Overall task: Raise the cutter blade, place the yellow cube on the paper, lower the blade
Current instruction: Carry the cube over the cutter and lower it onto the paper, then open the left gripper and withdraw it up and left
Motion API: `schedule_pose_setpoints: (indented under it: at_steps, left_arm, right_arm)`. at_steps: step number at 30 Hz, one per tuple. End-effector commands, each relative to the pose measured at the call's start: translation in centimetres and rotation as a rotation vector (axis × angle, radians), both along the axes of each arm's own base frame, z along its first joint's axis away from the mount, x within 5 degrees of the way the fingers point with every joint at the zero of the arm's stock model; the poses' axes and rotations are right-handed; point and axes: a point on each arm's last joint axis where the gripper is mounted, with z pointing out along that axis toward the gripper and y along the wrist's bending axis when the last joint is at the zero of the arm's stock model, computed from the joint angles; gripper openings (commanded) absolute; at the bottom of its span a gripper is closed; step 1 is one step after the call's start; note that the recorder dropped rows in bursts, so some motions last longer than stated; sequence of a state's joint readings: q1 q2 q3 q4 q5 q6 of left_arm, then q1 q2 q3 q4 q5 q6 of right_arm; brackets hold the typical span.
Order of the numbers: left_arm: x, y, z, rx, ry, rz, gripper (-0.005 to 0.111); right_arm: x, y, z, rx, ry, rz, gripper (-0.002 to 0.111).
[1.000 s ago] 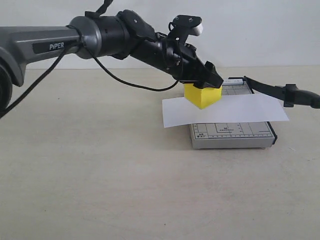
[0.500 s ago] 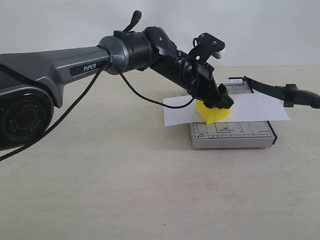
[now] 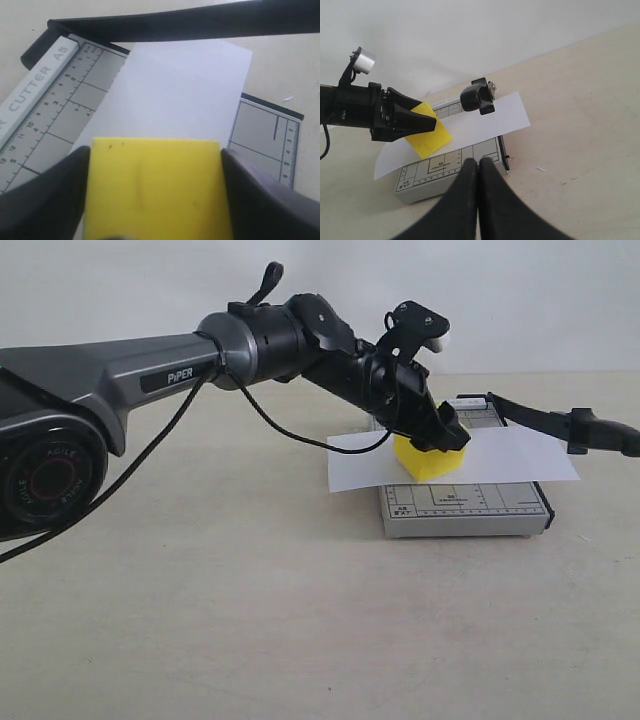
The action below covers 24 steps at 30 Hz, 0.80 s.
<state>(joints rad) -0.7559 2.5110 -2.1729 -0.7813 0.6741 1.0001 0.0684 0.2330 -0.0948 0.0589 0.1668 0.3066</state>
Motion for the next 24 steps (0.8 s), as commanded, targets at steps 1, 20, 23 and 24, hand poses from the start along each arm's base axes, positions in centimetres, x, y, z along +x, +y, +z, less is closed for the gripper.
schedule_pose_setpoints:
  at_steps: [1, 20, 23, 24]
  left_arm:
    - [0.4, -0.2, 0.6, -0.044, -0.014, 0.038, 0.081]
    - [-0.9, 3.6, 13.2, -0.093, 0.014, 0.160, 0.043]
    - [-1.9, 4.7, 15.4, -0.050, 0.004, 0.153, 0.016]
    - [-2.2, 5.0, 16.1, -0.046, 0.003, 0.150, 0.006]
  right_arm:
    - [0.0, 0.0, -0.1, 0.001, -0.004, 0.000, 0.000]
    - [0.0, 0.0, -0.1, 0.002, 0.000, 0.000, 0.000]
    - [0.0, 0.0, -0.1, 0.002, 0.000, 0.000, 0.000]
    - [0.0, 0.0, -0.1, 0.002, 0.000, 0.000, 0.000]
